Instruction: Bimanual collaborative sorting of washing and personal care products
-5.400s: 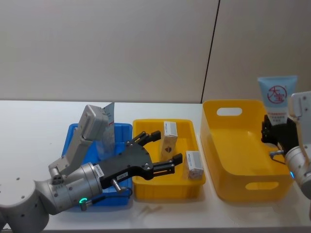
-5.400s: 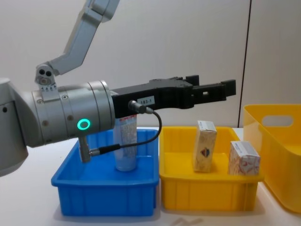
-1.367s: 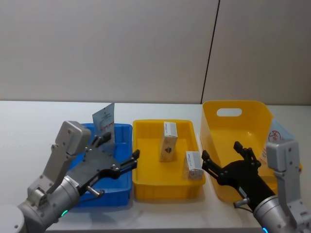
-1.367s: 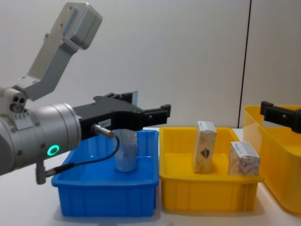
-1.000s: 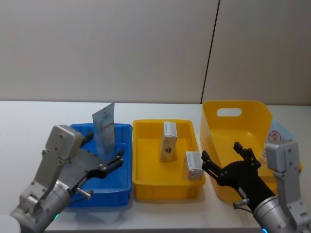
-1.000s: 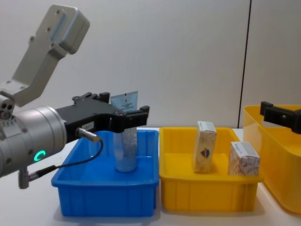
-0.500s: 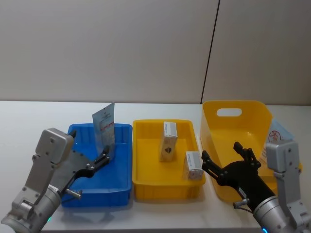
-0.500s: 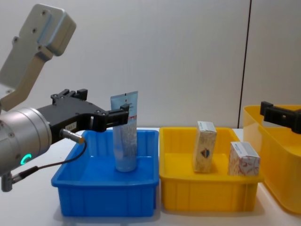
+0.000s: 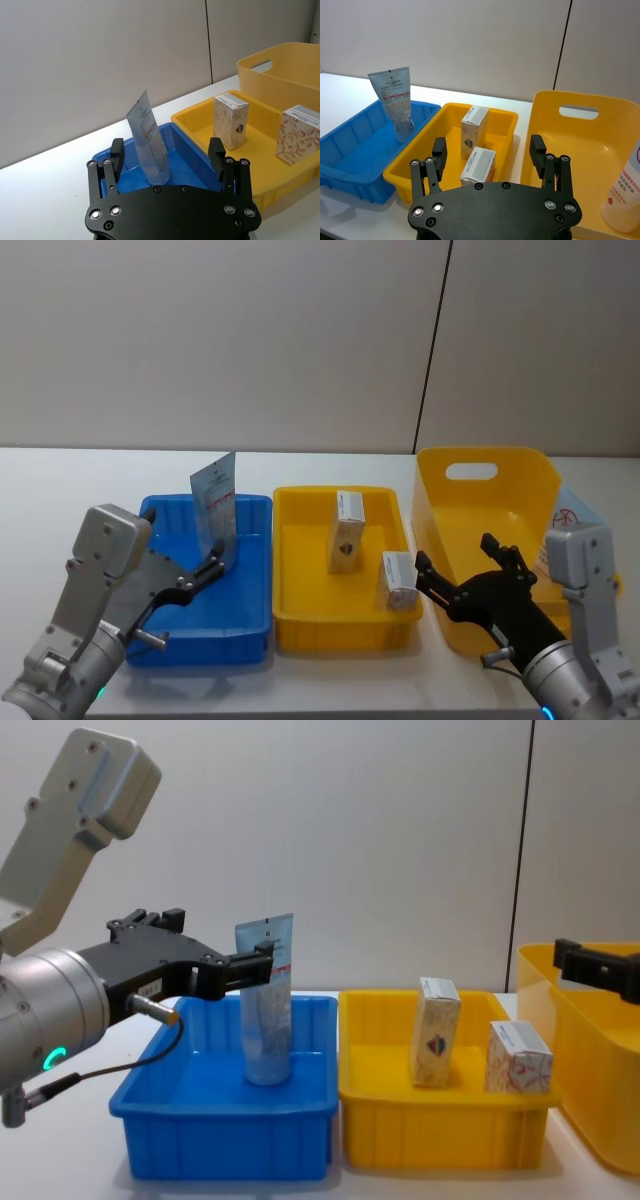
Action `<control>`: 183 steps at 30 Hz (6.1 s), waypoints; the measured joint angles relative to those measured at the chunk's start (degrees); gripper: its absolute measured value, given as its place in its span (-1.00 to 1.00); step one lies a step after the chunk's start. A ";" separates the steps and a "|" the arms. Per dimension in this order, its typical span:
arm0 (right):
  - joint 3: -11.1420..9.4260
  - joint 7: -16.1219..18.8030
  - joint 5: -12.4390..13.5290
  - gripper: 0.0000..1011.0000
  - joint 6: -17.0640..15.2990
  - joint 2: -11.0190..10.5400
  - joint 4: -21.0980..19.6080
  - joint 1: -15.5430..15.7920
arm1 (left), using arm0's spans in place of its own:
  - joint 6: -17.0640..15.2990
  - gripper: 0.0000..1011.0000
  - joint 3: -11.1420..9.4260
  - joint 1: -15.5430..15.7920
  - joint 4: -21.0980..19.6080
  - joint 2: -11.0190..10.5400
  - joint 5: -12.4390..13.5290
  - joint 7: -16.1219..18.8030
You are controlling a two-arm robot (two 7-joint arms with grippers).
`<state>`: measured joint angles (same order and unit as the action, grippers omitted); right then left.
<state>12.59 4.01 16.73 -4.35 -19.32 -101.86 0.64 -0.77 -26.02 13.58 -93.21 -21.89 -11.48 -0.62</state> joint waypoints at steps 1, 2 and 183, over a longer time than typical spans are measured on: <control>-0.08 0.01 0.13 0.98 -0.85 0.00 -0.14 -0.08 | 0.00 0.98 0.00 0.00 0.00 0.00 0.00 0.00; -0.12 0.01 0.17 0.98 -1.27 0.00 -0.22 -0.16 | 0.00 0.98 0.00 0.00 0.00 0.00 0.00 0.00; -9.69 -11.06 -5.12 -0.27 -8.60 14.81 3.19 -11.55 | -0.02 0.98 -0.01 0.00 0.04 0.00 -0.01 -0.01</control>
<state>2.90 -7.05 11.61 -12.96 -4.52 -98.67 -10.91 -0.79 -26.02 13.59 -93.17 -21.89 -11.48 -0.63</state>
